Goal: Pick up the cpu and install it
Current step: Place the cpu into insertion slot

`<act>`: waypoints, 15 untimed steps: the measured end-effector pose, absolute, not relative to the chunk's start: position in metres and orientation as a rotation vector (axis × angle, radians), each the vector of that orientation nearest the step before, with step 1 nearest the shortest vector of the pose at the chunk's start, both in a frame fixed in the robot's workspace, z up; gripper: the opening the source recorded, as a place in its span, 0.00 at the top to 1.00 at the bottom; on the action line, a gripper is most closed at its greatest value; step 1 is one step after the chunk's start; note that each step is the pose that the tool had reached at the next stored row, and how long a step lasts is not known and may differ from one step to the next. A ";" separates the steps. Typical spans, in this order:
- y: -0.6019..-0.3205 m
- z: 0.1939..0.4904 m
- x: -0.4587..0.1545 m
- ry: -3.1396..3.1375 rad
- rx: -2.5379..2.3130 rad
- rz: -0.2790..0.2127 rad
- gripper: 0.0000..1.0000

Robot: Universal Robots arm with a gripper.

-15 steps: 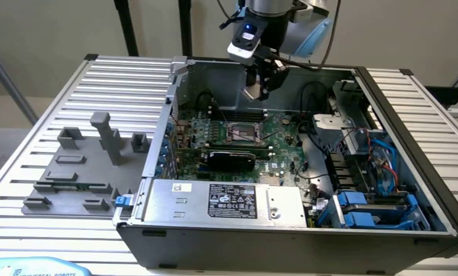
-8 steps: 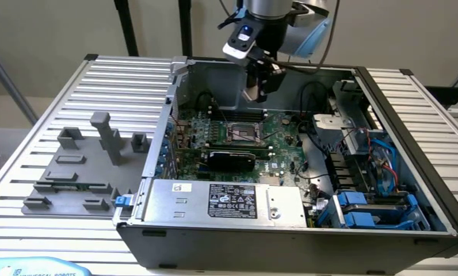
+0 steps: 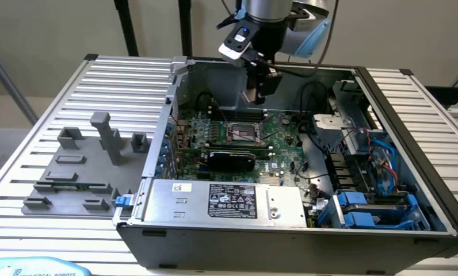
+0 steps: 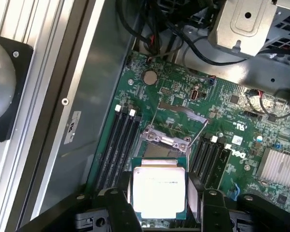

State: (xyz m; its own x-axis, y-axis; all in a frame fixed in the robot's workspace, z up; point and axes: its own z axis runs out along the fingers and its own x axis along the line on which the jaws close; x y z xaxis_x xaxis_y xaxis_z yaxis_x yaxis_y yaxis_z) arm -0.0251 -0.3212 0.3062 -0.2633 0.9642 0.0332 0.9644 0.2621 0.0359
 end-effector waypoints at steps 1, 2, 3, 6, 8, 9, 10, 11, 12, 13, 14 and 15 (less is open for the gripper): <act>-0.321 0.305 -0.025 -2.480 -1.919 -0.076 0.45; -0.321 0.303 -0.025 -2.469 -1.935 -0.076 0.45; -0.321 0.302 -0.025 -2.457 -1.950 -0.075 0.45; -0.321 0.296 -0.025 -2.425 -1.993 -0.074 0.45; -0.321 0.293 -0.026 -2.409 -2.014 -0.073 0.45; -0.321 0.291 -0.027 -2.402 -2.022 -0.072 0.45; -0.321 0.289 -0.027 -2.396 -2.031 -0.072 0.45; -0.321 0.287 -0.028 -2.389 -2.039 -0.071 0.45; -0.321 0.285 -0.028 -2.382 -2.048 -0.071 0.45; -0.321 0.284 -0.029 -2.376 -2.056 -0.070 0.45; -0.321 0.282 -0.030 -2.369 -2.065 -0.070 0.45; -0.321 0.280 -0.030 -2.361 -2.075 -0.069 0.45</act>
